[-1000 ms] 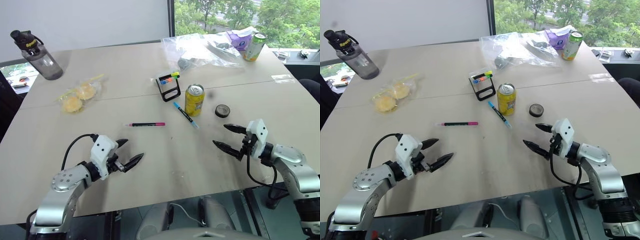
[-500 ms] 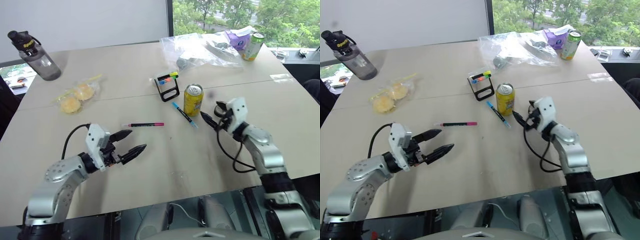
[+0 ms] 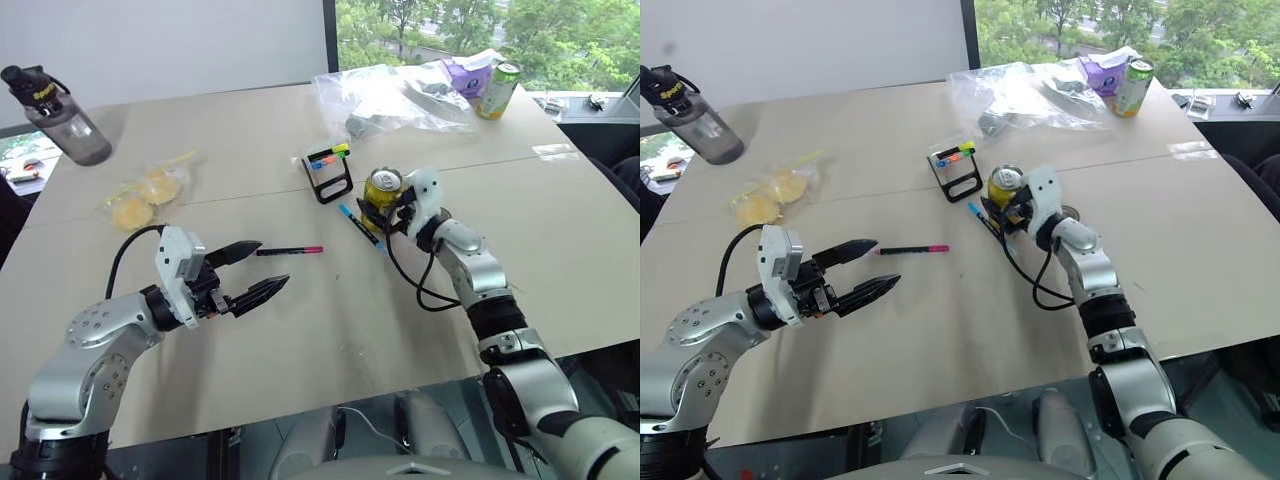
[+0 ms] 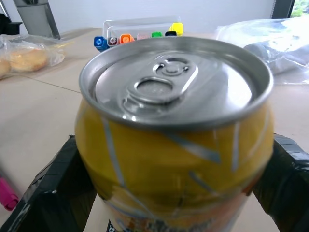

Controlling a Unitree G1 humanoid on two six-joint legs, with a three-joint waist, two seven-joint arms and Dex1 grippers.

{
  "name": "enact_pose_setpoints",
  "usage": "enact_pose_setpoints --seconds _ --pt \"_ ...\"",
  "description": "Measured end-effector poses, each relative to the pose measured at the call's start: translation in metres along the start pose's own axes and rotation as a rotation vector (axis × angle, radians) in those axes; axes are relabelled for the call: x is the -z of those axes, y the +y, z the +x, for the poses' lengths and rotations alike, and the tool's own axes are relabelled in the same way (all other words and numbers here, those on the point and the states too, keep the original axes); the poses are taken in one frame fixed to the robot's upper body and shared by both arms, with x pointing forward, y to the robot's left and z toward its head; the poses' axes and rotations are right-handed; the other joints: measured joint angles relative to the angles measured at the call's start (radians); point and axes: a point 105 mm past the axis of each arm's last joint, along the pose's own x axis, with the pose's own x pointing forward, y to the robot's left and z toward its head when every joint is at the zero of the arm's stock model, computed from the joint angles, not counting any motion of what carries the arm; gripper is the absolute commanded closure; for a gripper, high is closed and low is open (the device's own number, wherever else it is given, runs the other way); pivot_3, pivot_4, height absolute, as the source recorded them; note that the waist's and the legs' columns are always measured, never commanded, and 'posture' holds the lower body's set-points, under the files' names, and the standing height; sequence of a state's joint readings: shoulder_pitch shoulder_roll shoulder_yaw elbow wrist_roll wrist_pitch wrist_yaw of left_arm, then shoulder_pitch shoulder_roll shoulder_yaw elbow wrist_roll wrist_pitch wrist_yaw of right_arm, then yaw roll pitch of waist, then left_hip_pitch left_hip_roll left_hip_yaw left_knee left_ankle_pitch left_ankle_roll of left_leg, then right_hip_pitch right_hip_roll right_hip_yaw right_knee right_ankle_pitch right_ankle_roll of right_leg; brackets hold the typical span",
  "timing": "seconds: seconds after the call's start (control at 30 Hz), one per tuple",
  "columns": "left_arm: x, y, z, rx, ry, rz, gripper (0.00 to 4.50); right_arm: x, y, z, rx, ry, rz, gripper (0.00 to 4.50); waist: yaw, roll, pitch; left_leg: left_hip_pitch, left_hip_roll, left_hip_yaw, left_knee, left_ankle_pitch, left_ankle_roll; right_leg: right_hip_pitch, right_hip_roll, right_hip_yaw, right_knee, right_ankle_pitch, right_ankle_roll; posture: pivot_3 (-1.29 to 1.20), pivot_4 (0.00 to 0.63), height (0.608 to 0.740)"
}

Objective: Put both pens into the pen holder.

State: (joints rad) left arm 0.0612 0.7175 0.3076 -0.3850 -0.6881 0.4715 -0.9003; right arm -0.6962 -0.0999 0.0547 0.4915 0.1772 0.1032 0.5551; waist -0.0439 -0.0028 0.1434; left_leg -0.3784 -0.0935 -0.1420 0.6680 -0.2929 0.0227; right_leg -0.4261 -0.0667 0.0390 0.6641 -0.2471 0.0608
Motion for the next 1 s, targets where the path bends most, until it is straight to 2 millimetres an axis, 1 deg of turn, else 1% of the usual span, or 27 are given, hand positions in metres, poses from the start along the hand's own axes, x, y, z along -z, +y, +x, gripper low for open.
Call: enact_pose_setpoints --seconds 0.17,0.2,0.27,0.37,0.6,0.7,0.77,0.87,0.9,0.93,0.97,1.0 --pt "0.002 0.000 -0.001 -0.013 0.006 -0.004 0.00 0.000 0.005 0.004 -0.017 -0.016 0.047 0.04 0.000 0.000 0.000 0.000 0.000 0.000 0.000 0.000 0.000 -0.001 0.000 0.000 0.000 0.000 0.000 0.00 0.150 0.740" --pt "0.002 0.000 -0.001 -0.013 0.007 -0.003 0.00 0.000 0.005 0.004 -0.019 -0.019 0.049 0.57 0.000 0.000 0.000 0.000 0.000 0.000 0.000 0.000 0.000 -0.001 0.000 0.000 0.000 0.000 0.000 0.00 0.150 0.740" --pt "0.002 0.000 -0.002 -0.015 0.011 0.002 0.00 -0.001 0.004 0.003 -0.020 -0.022 0.053 1.13 0.000 0.000 0.000 -0.001 0.000 0.001 0.000 0.000 0.000 -0.001 0.000 0.000 0.000 0.000 0.000 0.00 0.150 0.740" --pt "0.002 0.001 -0.002 -0.020 0.020 0.012 0.00 -0.001 0.005 0.004 -0.023 -0.024 0.055 1.18 -0.001 0.000 0.000 -0.001 0.000 0.001 -0.001 0.000 0.000 -0.003 0.000 0.001 0.001 0.000 0.000 0.00 0.150 0.740" --pt "-0.006 0.003 0.003 -0.011 0.006 0.045 0.00 -0.002 0.003 0.003 -0.016 -0.030 0.064 1.18 -0.001 0.000 0.000 -0.002 0.000 0.002 -0.001 0.000 0.000 -0.003 0.000 0.001 0.001 0.000 0.000 0.00 0.150 0.740" --pt "-0.008 0.004 0.006 -0.008 0.004 0.059 0.00 -0.006 -0.006 -0.001 0.025 -0.054 0.085 1.18 0.000 0.001 0.000 -0.002 0.000 0.002 -0.001 0.000 0.000 -0.004 0.000 0.001 0.001 0.000 0.000 0.00 0.150 0.740" --pt "-0.008 0.003 0.008 -0.001 0.003 0.059 0.00 -0.013 -0.021 -0.006 0.083 -0.084 0.091 1.18 0.002 0.001 0.001 -0.003 0.000 0.002 0.000 0.000 0.000 -0.004 0.000 0.001 0.001 0.000 0.000 0.00 0.150 0.740" --pt "-0.005 0.002 0.010 0.006 0.012 0.053 0.00 -0.033 -0.062 -0.025 0.234 -0.135 0.037 1.18 0.006 0.002 0.001 -0.003 -0.001 0.001 0.000 0.000 0.000 -0.004 -0.001 0.001 0.001 0.000 0.000 0.00 0.150 0.740" --pt "-0.004 0.002 0.010 0.008 0.015 0.053 0.00 -0.041 -0.079 -0.033 0.296 -0.151 0.017 1.18 0.006 0.002 0.001 -0.004 -0.001 0.001 0.000 0.000 0.000 -0.004 -0.001 0.001 0.000 0.000 0.000 0.00 0.150 0.740" --pt "-0.004 0.002 0.011 0.009 0.017 0.057 0.00 -0.052 -0.102 -0.047 0.383 -0.169 -0.027 1.18 0.006 0.002 0.001 -0.003 -0.001 0.001 0.000 0.000 0.000 -0.004 -0.001 0.001 0.000 0.000 0.000 0.00 0.150 0.740" --pt "-0.004 0.002 0.011 0.008 0.016 0.059 0.00 -0.058 -0.118 -0.058 0.447 -0.173 -0.055 1.18 0.006 0.002 0.001 -0.003 -0.001 0.002 -0.001 0.000 0.000 -0.004 -0.001 0.000 0.000 0.000 0.000 0.00 0.150 0.740" --pt "-0.004 0.003 0.011 0.007 0.016 0.059 0.00 -0.064 -0.139 -0.074 0.538 -0.172 -0.100 1.18 0.006 0.002 0.001 -0.003 -0.001 0.002 -0.001 0.000 0.000 -0.004 -0.001 0.001 0.000 0.000 0.000 0.00 0.150 0.740"
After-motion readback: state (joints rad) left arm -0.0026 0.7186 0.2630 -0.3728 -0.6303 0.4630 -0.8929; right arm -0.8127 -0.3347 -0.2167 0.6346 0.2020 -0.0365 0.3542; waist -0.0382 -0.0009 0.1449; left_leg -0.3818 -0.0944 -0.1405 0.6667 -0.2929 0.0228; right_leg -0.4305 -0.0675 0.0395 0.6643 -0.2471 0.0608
